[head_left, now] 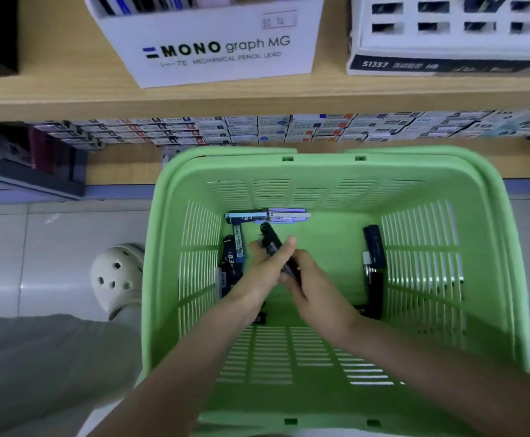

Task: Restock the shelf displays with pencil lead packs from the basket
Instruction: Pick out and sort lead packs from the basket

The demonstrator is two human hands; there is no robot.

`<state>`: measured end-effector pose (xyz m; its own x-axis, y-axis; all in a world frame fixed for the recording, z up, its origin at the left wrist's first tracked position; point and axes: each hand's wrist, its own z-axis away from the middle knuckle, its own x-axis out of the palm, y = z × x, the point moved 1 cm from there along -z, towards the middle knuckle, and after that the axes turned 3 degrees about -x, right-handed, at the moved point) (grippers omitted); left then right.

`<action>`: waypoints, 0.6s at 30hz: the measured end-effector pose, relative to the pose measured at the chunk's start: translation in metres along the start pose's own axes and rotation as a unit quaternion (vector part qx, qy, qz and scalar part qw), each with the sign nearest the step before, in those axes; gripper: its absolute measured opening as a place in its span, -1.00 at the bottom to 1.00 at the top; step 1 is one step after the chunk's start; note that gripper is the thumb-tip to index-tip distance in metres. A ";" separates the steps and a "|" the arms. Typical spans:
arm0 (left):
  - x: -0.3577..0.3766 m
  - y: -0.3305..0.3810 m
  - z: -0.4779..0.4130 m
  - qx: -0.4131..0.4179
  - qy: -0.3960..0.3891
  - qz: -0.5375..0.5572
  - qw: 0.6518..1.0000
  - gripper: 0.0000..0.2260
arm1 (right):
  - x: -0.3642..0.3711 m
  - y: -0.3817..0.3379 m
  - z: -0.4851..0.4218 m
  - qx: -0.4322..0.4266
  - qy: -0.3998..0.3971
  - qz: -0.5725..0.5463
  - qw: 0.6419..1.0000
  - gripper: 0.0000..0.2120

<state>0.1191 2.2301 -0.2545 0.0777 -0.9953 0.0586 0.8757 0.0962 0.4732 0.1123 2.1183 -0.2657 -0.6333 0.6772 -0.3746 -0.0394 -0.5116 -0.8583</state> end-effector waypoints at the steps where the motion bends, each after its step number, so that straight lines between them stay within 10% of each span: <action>1: -0.003 0.001 0.003 0.013 0.029 -0.002 1.000 -0.65 | 0.004 -0.007 0.002 -0.032 -0.019 0.017 0.999 -0.70; 6: -0.029 0.008 0.020 0.090 0.157 -0.010 0.983 -0.88 | 0.002 -0.016 0.006 -0.125 -0.047 0.111 0.985 -0.61; 18: -0.062 0.031 0.058 0.138 0.101 -0.063 0.983 -0.93 | 0.079 0.072 -0.041 0.126 -0.168 0.034 0.977 -0.66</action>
<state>0.1139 2.2957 -0.1925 0.0945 -0.9793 -0.1791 0.7242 -0.0558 0.6874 0.0906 2.1569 -0.3711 -0.8578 0.4470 -0.2539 -0.1516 -0.6919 -0.7059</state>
